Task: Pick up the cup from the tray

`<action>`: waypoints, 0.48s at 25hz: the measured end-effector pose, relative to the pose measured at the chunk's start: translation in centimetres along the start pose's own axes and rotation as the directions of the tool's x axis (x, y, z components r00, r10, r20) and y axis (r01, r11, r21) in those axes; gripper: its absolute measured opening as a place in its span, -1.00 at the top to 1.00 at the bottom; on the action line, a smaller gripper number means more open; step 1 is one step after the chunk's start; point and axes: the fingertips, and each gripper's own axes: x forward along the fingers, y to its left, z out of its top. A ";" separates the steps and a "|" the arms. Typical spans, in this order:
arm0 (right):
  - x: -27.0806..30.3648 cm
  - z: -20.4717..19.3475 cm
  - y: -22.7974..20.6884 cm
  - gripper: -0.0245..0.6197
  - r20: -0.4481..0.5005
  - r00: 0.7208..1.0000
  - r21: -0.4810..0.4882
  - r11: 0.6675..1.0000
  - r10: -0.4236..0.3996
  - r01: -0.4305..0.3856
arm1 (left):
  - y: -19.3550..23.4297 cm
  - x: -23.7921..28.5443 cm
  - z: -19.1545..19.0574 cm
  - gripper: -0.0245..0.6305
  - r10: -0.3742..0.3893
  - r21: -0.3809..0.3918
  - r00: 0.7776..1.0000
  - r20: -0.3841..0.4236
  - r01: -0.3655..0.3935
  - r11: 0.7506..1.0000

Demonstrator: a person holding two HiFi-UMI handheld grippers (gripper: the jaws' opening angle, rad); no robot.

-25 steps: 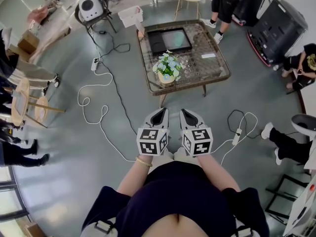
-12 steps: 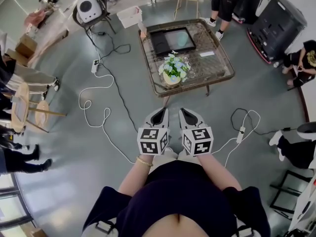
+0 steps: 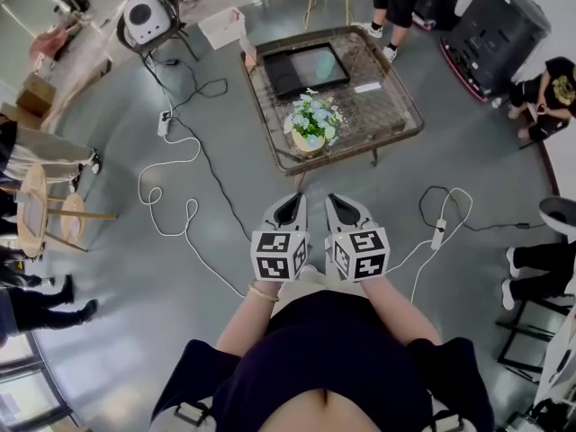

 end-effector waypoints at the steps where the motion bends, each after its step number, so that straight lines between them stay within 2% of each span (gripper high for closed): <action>1: 0.1 0.0 -0.2 0.90 0.000 1.000 0.002 1.000 0.000 0.000 | -0.1 0.3 -0.1 0.90 -0.002 0.001 1.000 -0.005 0.002 1.000; 12: 4.5 2.5 -3.8 0.90 0.012 0.999 -0.012 0.999 0.045 -0.045 | 0.8 5.3 2.1 0.90 0.019 0.004 1.000 0.004 -0.019 1.000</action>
